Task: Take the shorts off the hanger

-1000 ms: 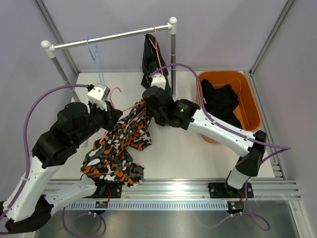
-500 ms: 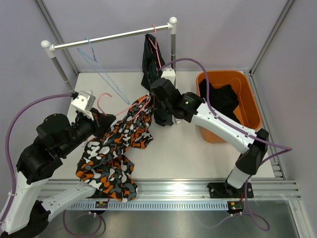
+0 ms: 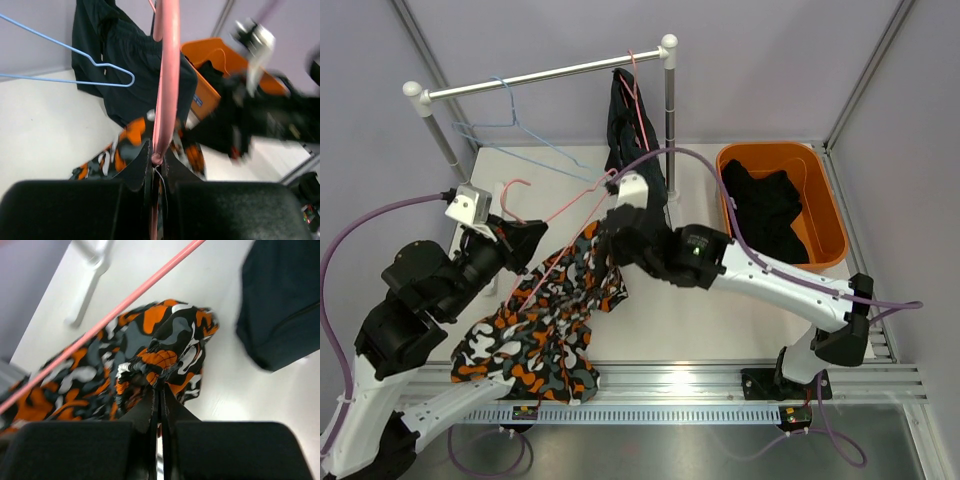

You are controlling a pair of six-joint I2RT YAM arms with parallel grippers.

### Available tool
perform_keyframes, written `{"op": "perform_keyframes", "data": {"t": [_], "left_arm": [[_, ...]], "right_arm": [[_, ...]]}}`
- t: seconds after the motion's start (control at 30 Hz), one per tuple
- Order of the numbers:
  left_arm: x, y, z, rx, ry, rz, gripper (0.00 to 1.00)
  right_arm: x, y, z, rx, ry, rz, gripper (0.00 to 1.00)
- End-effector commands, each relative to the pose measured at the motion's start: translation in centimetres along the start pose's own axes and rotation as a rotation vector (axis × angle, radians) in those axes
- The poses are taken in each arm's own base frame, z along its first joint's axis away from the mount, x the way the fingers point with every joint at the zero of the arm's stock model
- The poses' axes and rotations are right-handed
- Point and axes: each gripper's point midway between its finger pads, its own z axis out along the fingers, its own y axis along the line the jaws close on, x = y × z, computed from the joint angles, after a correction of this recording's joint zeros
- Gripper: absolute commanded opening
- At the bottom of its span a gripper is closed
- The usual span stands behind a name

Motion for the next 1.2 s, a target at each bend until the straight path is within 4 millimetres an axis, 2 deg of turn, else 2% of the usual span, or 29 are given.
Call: {"op": "perform_keyframes", "data": {"t": [0.0, 0.03, 0.1, 0.13, 0.2, 0.3, 0.4, 0.5, 0.6, 0.67, 0.73, 0.87, 0.9, 0.93, 0.97, 1.0, 1.03, 1.07, 1.13, 1.17], "left_arm": [[-3.8, 0.1, 1.6, -0.038, -0.158, -0.051, 0.00], [-4.1, 0.3, 1.9, -0.053, -0.171, -0.053, 0.00], [-5.2, 0.5, 2.3, -0.074, -0.208, -0.057, 0.00], [-5.7, 0.6, 2.6, -0.084, -0.219, -0.057, 0.00], [-6.9, 1.1, 2.7, -0.122, -0.253, -0.054, 0.00], [-8.6, 2.4, 2.6, -0.207, -0.299, -0.035, 0.00], [-9.8, 4.2, 2.4, -0.317, -0.336, -0.019, 0.00], [-10.1, 4.9, 2.6, -0.368, -0.353, -0.022, 0.00], [-10.0, 4.7, 3.1, -0.352, -0.358, -0.025, 0.00], [-9.5, 4.5, 3.5, -0.344, -0.337, -0.019, 0.00], [-8.7, 4.5, 3.9, -0.338, -0.307, -0.005, 0.00], [-7.5, 5.2, 3.3, -0.363, -0.288, 0.013, 0.00], [-6.9, 5.3, 3.3, -0.368, -0.273, 0.020, 0.00], [-6.7, 5.4, 3.1, -0.369, -0.272, 0.020, 0.00], [-6.4, 5.4, 3.1, -0.367, -0.265, 0.020, 0.00], [-6.0, 5.3, 3.0, -0.354, -0.254, 0.024, 0.00], [-5.7, 5.2, 3.0, -0.345, -0.247, 0.020, 0.00], [-5.4, 5.1, 3.2, -0.340, -0.235, 0.020, 0.00], [-4.3, 4.9, 3.5, -0.320, -0.202, 0.024, 0.00], [-3.9, 4.9, 3.6, -0.315, -0.192, 0.027, 0.00]], "right_arm": [[0.3, 4.1, -4.8, -0.096, -0.033, -0.053, 0.00], [0.3, 5.3, -5.8, -0.126, -0.037, -0.067, 0.00], [1.8, 6.8, -7.3, -0.147, -0.021, -0.127, 0.00], [1.4, 7.4, -8.0, -0.158, -0.030, -0.131, 0.00], [1.2, 7.0, -9.2, -0.142, -0.041, -0.155, 0.00], [-1.2, 5.7, -11.2, -0.138, -0.105, -0.138, 0.00], [-4.2, 3.4, -13.7, -0.113, -0.185, -0.115, 0.00], [-6.6, 1.3, -16.4, -0.112, -0.240, -0.089, 0.00], [-7.7, 0.7, -18.1, -0.150, -0.269, -0.077, 0.00], [-8.9, -1.2, -18.7, -0.075, -0.315, -0.068, 0.00], [-11.1, -3.9, -20.4, 0.005, -0.379, -0.060, 0.00], [-16.2, -8.1, -25.3, 0.068, -0.536, 0.008, 0.00], [-18.4, -9.4, -27.4, 0.058, -0.616, 0.103, 0.00], [-19.5, -11.5, -28.7, 0.150, -0.666, 0.059, 0.00], [-19.5, -11.9, -28.4, 0.209, -0.685, 0.000, 0.00], [-22.6, -13.5, -31.6, 0.182, -0.816, 0.210, 0.00], [-23.3, -15.0, -32.7, 0.263, -0.839, 0.110, 0.00], [-24.0, -16.0, -33.6, 0.287, -0.873, 0.126, 0.00], [-25.5, -16.8, -34.8, 0.320, -0.929, 0.127, 0.00], [-26.6, -18.7, -36.2, 0.376, -0.968, 0.163, 0.00]]}}
